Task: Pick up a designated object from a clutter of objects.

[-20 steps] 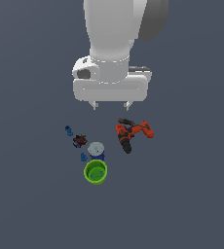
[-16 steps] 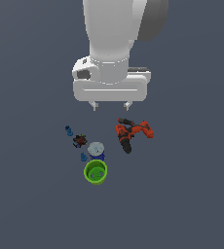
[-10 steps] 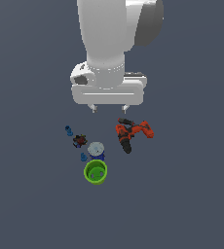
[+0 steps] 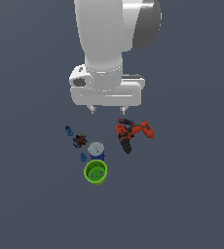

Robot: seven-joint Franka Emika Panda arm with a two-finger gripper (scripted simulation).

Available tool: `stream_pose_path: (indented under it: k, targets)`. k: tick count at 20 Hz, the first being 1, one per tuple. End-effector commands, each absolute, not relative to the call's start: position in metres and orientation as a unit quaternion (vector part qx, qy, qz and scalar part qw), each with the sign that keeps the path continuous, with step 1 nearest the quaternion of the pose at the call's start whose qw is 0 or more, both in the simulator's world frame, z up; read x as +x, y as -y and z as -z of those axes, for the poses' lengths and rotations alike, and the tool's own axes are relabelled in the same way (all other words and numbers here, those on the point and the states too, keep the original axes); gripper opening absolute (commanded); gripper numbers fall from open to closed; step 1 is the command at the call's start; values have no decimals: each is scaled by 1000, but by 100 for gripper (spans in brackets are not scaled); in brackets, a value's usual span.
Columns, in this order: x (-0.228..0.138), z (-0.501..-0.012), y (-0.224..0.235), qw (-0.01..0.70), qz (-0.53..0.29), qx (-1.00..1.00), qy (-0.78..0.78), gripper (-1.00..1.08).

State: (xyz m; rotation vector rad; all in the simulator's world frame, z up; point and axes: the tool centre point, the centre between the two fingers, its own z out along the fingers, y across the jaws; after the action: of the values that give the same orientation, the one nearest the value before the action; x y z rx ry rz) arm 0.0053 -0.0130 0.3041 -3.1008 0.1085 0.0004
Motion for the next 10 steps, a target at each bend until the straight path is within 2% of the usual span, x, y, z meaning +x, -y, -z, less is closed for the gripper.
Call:
stream_pose_path:
  k: [1,10]
  targets:
    - [5,-298,19,20,0,-999,-37,100]
    - [-1,-249,72,23,1,-998,-56,100]
